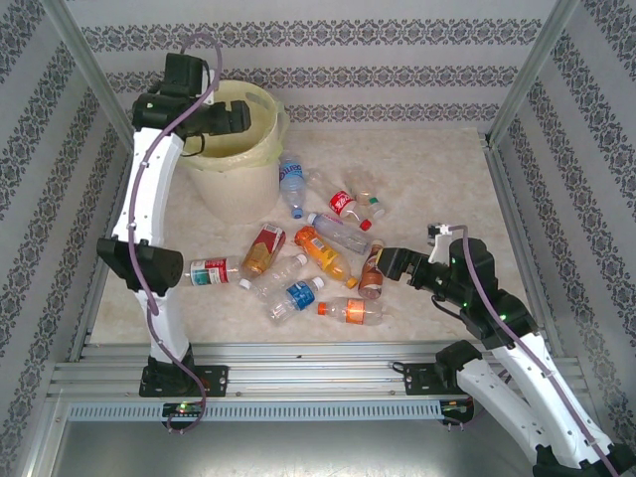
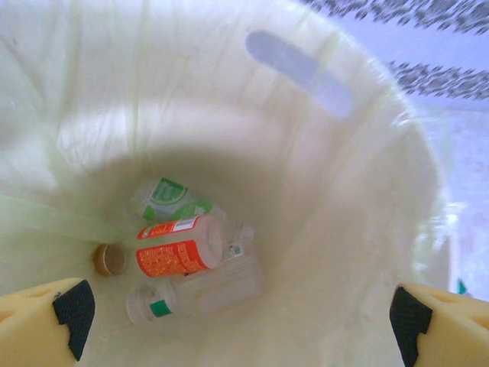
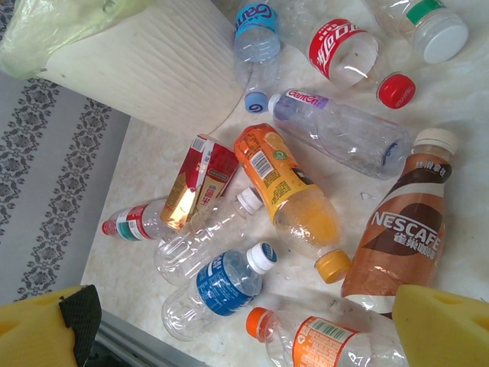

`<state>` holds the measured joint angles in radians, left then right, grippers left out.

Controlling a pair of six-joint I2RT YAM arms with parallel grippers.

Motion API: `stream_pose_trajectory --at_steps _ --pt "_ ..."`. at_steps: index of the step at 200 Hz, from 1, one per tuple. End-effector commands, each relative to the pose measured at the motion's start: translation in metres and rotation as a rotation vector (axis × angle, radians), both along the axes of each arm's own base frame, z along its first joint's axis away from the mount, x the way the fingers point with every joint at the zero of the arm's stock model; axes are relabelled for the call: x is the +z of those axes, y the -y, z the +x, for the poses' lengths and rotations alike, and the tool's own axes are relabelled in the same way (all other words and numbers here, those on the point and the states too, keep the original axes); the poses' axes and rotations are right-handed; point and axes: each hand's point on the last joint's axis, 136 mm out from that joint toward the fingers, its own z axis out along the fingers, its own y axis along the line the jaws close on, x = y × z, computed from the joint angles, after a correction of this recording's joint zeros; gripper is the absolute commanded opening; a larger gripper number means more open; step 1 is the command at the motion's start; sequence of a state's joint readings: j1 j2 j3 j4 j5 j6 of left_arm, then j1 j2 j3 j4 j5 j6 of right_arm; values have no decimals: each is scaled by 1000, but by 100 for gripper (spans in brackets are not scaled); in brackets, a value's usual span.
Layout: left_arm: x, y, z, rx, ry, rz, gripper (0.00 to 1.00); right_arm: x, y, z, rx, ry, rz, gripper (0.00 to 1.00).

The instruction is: Put the plastic bottles in the bin

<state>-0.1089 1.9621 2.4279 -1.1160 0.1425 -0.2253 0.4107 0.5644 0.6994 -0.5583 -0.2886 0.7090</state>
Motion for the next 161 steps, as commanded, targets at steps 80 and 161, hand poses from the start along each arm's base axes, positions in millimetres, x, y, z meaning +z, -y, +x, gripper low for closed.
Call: stream_pose_trajectory --at_steps 80,161 --pt "40 98 -119 -458 285 -173 100 -43 19 -11 -67 -188 -143 95" --pt "-29 187 -210 -815 269 -331 100 -72 31 -1 -95 -366 -355 91"
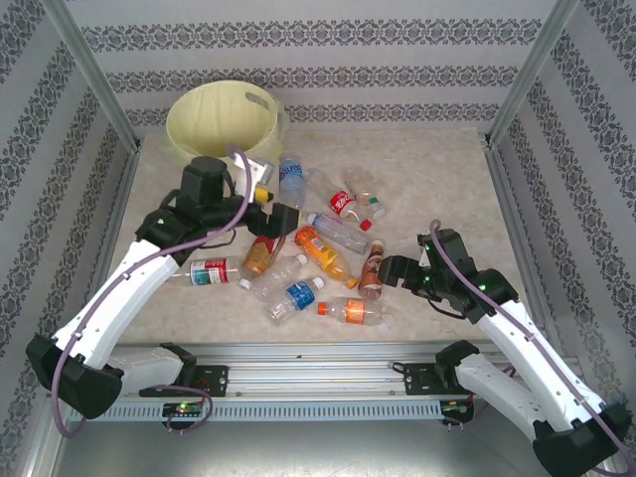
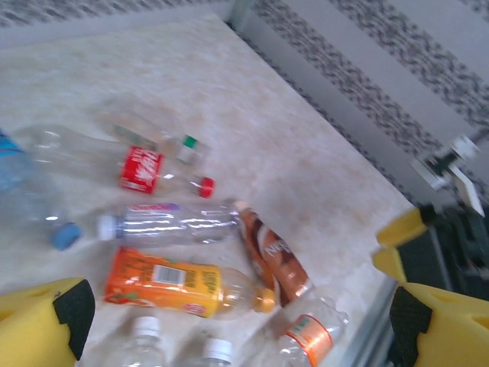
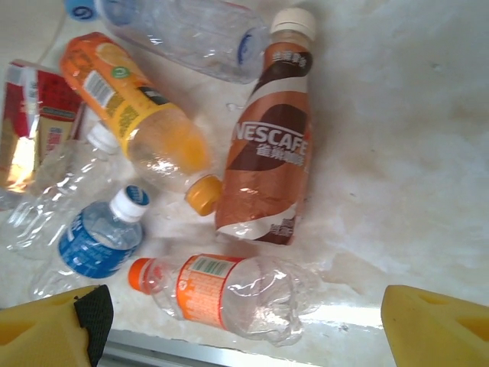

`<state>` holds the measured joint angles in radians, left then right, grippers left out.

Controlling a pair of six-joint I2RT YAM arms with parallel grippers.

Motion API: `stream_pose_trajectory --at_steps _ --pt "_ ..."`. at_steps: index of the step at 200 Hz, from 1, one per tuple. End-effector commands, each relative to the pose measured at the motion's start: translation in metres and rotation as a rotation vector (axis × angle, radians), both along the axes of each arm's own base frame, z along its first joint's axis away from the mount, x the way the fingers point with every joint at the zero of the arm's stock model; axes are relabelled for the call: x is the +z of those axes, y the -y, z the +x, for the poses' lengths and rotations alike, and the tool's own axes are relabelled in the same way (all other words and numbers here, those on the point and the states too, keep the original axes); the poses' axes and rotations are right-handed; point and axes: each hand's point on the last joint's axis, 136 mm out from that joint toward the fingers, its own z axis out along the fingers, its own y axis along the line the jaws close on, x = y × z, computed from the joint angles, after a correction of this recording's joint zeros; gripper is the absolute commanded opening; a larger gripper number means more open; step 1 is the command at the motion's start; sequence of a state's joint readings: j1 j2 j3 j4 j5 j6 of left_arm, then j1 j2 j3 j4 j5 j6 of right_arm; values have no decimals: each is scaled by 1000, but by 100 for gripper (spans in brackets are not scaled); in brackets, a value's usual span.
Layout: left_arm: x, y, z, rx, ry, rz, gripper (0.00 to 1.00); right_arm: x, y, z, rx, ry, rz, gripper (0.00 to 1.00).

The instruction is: Put the plastic bottles in the bin

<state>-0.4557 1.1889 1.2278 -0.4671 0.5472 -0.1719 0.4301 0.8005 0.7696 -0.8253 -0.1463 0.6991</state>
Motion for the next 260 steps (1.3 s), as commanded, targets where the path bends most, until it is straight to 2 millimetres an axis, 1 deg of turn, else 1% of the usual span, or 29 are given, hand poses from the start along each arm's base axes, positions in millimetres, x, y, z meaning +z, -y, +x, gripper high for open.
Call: stream_pose_trajectory --at_steps 1,19,30,42,57,67,86,108,147,202,260 --pt "10 24 -11 -110 78 -97 100 1 7 4 -1 -20 -87 91" --pt "-5 28 -13 -103 75 -109 100 3 7 12 -17 -42 -114 91" --pt "-17 26 -13 -79 61 -109 100 2 8 19 -32 -62 -140 91" --pt "-21 24 -16 -66 72 -109 100 2 9 27 -42 -83 -170 90" --pt "-21 24 -21 -67 69 -122 100 -4 7 37 -42 -115 -202 89" --pt "-19 29 -26 -94 74 -136 100 -9 5 44 -41 -129 -213 87" --pt "-22 37 -33 -135 58 -147 100 -18 -2 60 -33 -149 -208 82" --pt "-31 39 -34 -139 40 -135 100 -31 -6 78 -27 -179 -207 75" --pt "-35 44 -38 -167 28 -143 100 -54 -11 99 11 -245 -191 70" --pt "-41 55 -44 -214 -1 -125 100 -81 -23 117 50 -302 -177 67" --pt "-47 61 -50 -248 -9 -94 100 -106 -24 124 36 -347 -184 61"
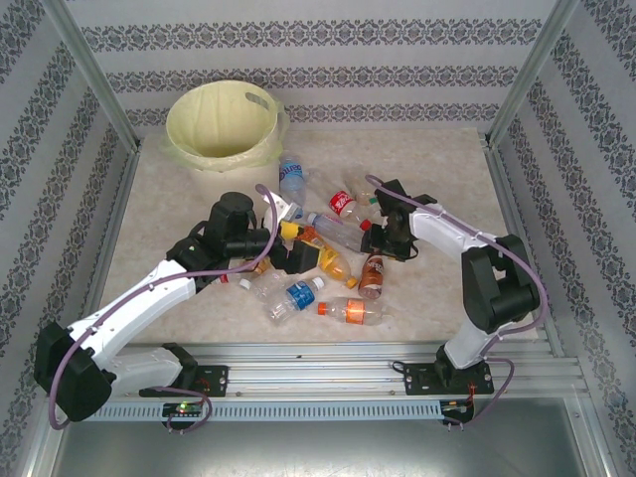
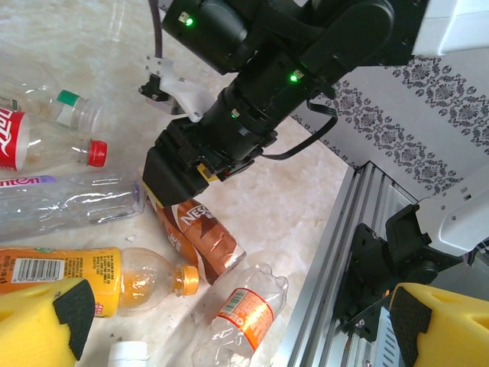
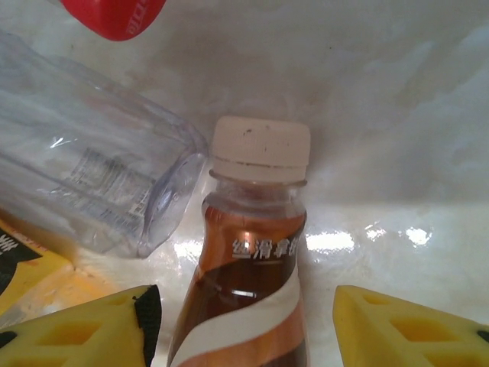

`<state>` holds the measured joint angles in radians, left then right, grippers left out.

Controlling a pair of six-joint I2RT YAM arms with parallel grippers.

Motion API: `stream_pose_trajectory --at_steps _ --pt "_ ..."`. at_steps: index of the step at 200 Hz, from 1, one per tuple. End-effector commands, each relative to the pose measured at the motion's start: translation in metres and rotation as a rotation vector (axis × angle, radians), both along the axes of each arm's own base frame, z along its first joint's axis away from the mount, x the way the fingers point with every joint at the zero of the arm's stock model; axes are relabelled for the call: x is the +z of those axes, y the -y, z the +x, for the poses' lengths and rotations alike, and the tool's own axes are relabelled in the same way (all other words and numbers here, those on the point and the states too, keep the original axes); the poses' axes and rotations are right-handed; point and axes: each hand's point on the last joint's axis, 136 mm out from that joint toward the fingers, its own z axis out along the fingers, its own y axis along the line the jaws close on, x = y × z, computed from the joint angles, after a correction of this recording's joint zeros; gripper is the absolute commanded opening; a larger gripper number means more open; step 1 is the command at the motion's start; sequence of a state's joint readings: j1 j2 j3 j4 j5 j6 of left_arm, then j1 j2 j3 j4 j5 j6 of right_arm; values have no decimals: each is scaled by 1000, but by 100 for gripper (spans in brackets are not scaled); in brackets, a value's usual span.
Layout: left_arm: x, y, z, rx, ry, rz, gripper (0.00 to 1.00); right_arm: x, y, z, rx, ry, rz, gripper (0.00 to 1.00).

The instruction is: Put the plastic bottles in the bin

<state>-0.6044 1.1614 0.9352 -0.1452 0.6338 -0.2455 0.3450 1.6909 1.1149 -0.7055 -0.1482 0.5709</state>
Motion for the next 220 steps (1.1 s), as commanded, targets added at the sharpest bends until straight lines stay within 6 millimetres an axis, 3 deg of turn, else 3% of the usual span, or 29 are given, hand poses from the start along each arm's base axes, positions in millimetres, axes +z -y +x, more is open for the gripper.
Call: stream_pose_trajectory --at_steps 1,86,145,175,220 --pt "7 9 -8 -52 24 -3 100 -2 -2 9 0 11 17 61" --pt "-8 10 -7 -62 10 64 100 -25 1 15 -21 -17 9 53" --pt "-9 11 -7 -64 9 70 100 -26 7 19 -42 4 12 43" --pt "-15 11 -5 -57 -5 81 100 -17 10 22 -54 42 12 39" --pt "-24 18 -3 -67 -80 82 100 20 16 21 -51 141 14 36"
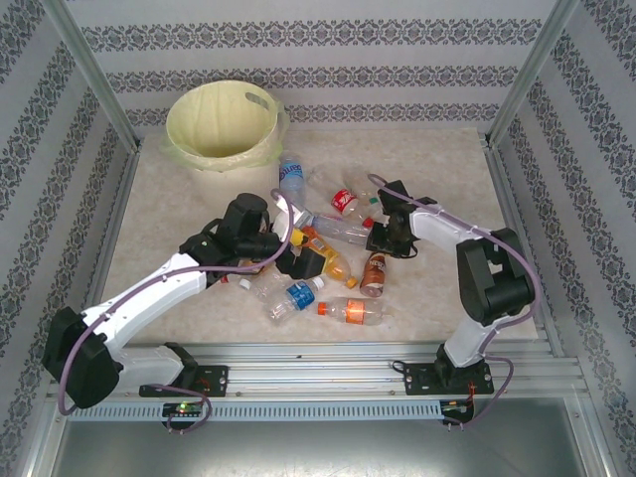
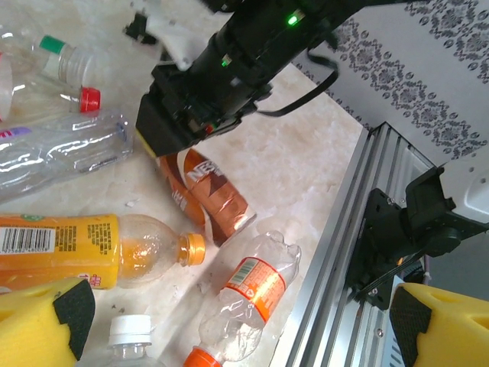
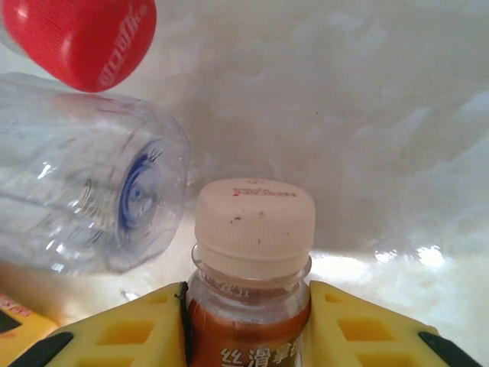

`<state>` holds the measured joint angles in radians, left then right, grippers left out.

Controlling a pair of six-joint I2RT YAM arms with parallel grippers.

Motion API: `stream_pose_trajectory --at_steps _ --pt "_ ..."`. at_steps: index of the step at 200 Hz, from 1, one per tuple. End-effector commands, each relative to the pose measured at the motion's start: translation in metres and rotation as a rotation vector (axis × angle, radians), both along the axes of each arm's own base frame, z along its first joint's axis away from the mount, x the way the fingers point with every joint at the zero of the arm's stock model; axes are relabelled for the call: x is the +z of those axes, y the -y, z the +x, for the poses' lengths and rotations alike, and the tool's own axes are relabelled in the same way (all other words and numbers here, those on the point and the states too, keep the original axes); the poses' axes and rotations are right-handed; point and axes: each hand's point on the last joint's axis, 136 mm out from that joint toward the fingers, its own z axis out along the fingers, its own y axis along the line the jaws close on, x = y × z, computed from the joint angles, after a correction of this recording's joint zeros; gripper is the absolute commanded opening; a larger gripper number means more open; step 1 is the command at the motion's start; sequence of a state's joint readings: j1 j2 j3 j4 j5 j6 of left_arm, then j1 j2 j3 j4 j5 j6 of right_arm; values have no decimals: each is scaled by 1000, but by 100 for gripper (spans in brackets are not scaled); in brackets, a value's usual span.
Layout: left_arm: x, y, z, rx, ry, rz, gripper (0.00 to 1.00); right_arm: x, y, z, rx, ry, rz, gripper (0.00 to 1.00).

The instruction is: Put the plastic bottles in the bin

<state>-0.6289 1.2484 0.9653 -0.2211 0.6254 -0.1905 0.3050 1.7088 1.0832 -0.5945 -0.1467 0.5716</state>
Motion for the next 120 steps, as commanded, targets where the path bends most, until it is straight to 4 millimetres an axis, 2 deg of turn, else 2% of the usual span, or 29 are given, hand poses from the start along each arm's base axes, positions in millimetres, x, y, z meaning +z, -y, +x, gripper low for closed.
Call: stream_pose_trajectory --at_steps 1,45,84,120 --pt "8 9 -3 -25 -25 -15 100 30 8 1 -11 83 -5 36" --pt "0 17 0 -20 -113 -34 100 80 -2 -10 -10 205 67 36" --pt "-6 27 -4 -58 -203 -62 100 123 -22 -20 -6 307 176 35" --pt "-3 35 -8 -87 -257 -116 100 155 -42 -27 -7 386 253 35"
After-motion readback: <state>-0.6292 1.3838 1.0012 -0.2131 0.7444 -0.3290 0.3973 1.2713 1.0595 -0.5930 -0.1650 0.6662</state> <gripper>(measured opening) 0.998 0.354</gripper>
